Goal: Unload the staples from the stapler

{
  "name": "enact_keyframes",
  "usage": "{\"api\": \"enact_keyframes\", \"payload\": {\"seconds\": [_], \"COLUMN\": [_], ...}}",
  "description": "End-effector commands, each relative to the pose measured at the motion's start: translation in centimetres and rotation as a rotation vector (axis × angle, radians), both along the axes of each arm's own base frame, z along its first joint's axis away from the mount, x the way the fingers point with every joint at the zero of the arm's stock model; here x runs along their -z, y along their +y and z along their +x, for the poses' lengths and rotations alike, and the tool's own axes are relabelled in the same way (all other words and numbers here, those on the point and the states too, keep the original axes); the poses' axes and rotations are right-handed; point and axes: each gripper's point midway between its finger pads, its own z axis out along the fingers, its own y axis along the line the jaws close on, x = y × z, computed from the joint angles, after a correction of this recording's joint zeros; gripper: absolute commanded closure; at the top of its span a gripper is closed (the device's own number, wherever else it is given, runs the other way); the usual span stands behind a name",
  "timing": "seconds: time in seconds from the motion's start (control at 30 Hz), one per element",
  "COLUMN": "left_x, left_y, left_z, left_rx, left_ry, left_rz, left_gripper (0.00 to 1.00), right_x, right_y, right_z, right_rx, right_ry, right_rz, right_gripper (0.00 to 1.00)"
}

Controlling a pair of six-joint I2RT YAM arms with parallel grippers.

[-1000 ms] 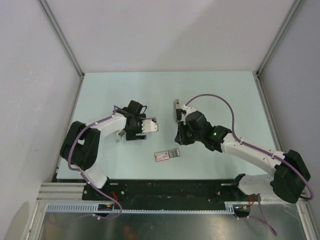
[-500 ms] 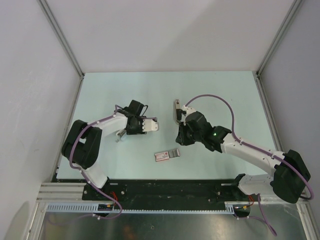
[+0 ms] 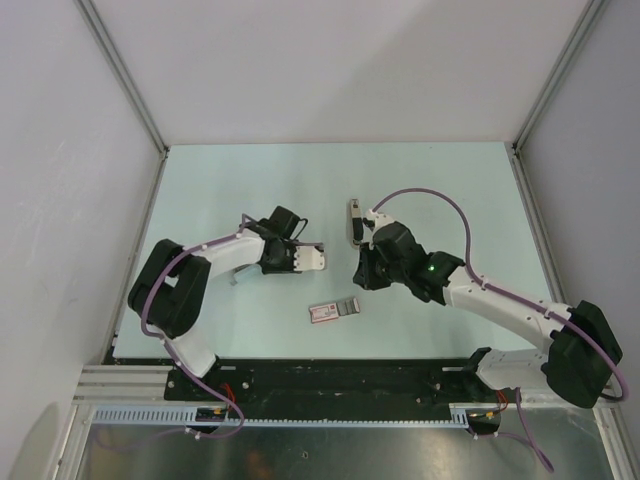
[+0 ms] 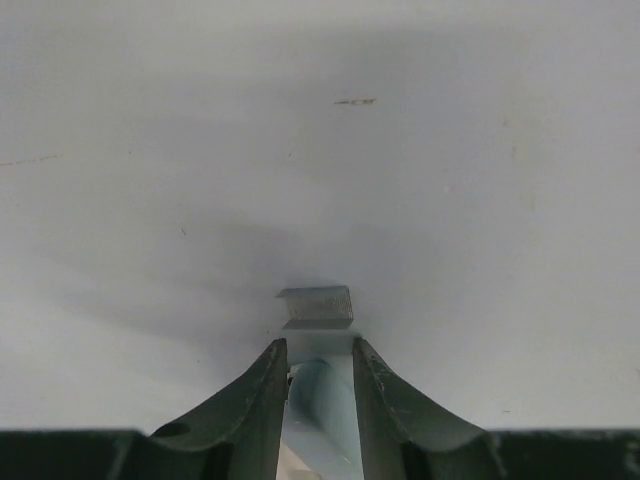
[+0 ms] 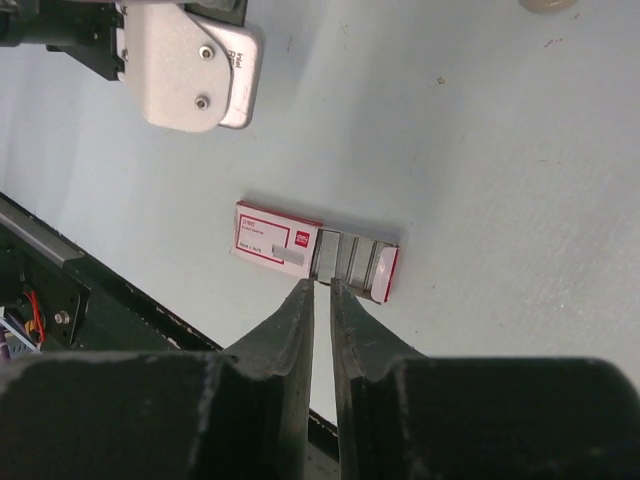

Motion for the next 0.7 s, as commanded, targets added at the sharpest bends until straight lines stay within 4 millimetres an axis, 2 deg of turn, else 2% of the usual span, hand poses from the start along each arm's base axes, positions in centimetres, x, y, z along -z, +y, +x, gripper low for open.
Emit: {"api": "enact_keyframes", "payload": {"seconds": [0.0, 0.27, 0.47, 0.67], "left_x": [1.7, -0.1, -2.2, -1.8], "left_y": [-0.9, -2.2, -2.8, -2.7], "left_z": [-2.6, -2.4, -0.7, 0.1], "left_rx": [-0.004, -0.009, -0.032, -0.057], "left_ry": [0.121, 0.106, 0.058, 0.056], "left_rz": [-0.018, -0.09, -0.144, -0.123], "left_gripper": [0.62, 0.59, 0.56, 0.55], "right_x": [-1.2, -1.1, -1.1, -1.3], "right_y": [-0.6, -0.6, -0.7, -0.9], "right_z": [0.3, 0.4, 0.4, 0.3], "right_rx": [0.008, 0.007, 0.005, 0.006], "right_ry": [-0.041, -0.042, -0.044, -0.048], "right_rz": [0.008, 0.006, 0.004, 0.003], "right_gripper": [0.84, 0.84, 0.84, 0.84]}}
